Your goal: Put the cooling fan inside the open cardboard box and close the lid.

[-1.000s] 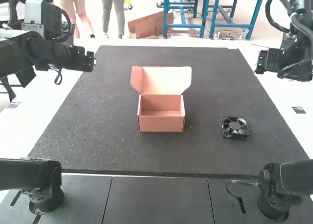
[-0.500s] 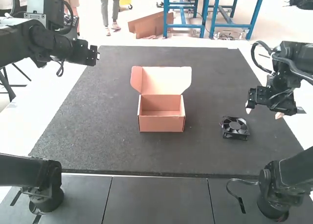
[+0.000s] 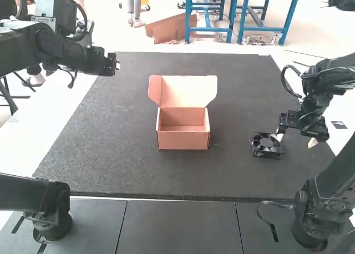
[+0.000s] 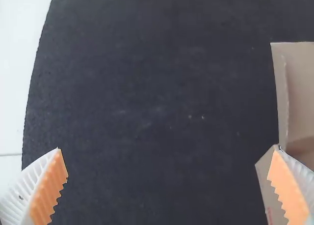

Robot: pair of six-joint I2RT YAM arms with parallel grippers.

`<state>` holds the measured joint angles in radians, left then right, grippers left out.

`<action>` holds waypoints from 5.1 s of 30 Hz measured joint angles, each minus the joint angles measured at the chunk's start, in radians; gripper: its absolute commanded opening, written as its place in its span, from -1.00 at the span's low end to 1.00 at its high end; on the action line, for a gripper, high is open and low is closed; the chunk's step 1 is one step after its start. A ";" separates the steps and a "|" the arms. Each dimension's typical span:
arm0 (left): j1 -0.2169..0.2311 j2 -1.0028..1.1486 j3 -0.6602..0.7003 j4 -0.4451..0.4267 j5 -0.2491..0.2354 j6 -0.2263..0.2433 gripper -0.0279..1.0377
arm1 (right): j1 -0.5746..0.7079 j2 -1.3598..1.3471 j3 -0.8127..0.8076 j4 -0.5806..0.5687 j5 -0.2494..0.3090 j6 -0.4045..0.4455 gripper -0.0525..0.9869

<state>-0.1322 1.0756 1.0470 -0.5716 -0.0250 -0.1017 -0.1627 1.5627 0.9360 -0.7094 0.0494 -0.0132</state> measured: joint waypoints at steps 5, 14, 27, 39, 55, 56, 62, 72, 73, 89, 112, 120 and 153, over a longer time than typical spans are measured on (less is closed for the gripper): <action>0.000 0.002 0.000 -0.001 0.000 -0.001 0.87 | -0.007 0.035 0.007 0.036 0.000 -0.005 0.82; 0.000 0.002 0.000 -0.006 0.000 -0.009 0.87 | -0.007 0.100 0.008 0.056 0.000 -0.009 0.82; 0.000 0.002 0.000 -0.017 0.000 -0.020 0.87 | -0.007 0.166 0.008 0.077 0.000 -0.017 0.63; 0.000 0.002 0.000 -0.033 0.000 -0.020 0.87 | -0.005 0.187 0.010 0.105 -0.080 -0.018 -0.93; 0.000 0.002 0.000 -0.030 0.000 -0.020 0.87 | -0.005 -0.103 0.146 0.043 -0.141 0.013 -0.93; 0.000 0.002 0.000 -0.030 0.000 -0.020 0.87 | -0.005 -0.129 0.156 0.037 -0.152 0.024 -0.93; 0.000 0.002 -0.008 -0.023 0.000 -0.020 0.87 | 0.010 -0.237 0.256 -0.090 -0.228 0.105 -0.93; 0.000 -0.003 -0.045 -0.008 0.000 -0.019 0.87 | 0.222 -0.264 0.462 -0.282 -0.307 0.273 -0.92; 0.000 -0.003 -0.046 -0.007 0.000 -0.019 0.87 | 0.251 -0.264 0.481 -0.292 -0.310 0.293 -0.92; 0.000 -0.048 -0.051 -0.023 0.000 -0.019 0.87 | 0.673 -0.086 0.572 -0.329 -0.323 0.489 -0.91; 0.000 -0.089 -0.077 -0.041 0.000 -0.020 0.87 | 0.793 0.327 0.669 -0.212 -0.223 0.491 -0.91; 0.000 -0.089 -0.077 -0.042 0.000 -0.020 0.87 | 0.793 0.408 0.669 -0.183 -0.166 0.470 -0.91; 0.000 0.066 -0.077 0.132 -0.002 -0.020 0.87 | 0.616 0.380 0.971 -0.216 -0.139 0.286 0.85</action>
<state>-0.1322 1.1412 0.9699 -0.4397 -0.0265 -0.1215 0.4538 1.9427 1.9072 -0.9257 -0.0895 0.2729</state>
